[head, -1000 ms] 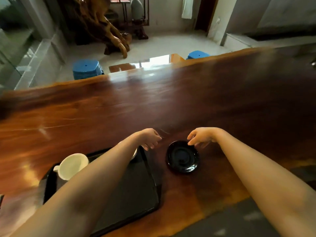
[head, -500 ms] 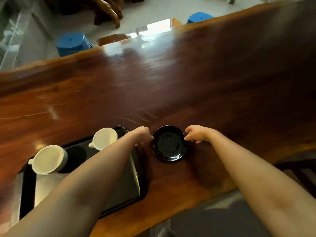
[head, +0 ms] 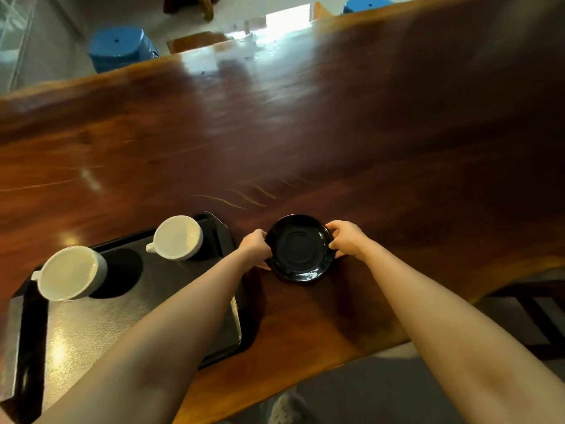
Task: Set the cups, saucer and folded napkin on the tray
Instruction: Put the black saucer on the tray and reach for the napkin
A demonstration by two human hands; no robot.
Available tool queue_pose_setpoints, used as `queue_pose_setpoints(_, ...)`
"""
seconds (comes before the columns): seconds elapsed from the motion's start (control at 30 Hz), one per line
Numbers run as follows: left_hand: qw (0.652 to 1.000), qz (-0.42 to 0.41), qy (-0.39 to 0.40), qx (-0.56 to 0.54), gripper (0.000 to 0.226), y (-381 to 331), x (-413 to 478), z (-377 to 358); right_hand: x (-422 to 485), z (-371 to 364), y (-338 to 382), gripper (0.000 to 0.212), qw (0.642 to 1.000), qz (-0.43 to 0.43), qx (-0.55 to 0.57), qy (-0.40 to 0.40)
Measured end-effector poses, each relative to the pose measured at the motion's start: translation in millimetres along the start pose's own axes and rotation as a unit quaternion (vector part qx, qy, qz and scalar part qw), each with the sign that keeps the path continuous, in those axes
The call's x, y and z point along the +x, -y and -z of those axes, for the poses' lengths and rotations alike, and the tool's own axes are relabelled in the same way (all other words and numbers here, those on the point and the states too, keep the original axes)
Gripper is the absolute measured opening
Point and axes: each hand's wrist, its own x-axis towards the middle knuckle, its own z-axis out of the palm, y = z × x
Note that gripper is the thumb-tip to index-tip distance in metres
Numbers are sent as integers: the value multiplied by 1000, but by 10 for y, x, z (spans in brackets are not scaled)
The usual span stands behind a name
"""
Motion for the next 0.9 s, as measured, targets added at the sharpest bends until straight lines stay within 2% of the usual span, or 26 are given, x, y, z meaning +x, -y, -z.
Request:
queue_pose_setpoints(0.27,997,-55,-24,-50,51,-55,-156,237,-210,160,333,51,999,45,29,9)
queue_pose_setpoints(0.5,983,-83,-41,-156,51,20,-482,627,-549,164,835,49,993,94,51,43)
queue_pose_setpoints(0.8,960,-124,-79,-237,52,620,-1005,1313,-880,-320,1448,46,982,149,53,100)
queue_pose_setpoints(0.9,951,-130,-122,-252,51,976,-1209,1532,-970,-643,1646,45,976,162,52,133)
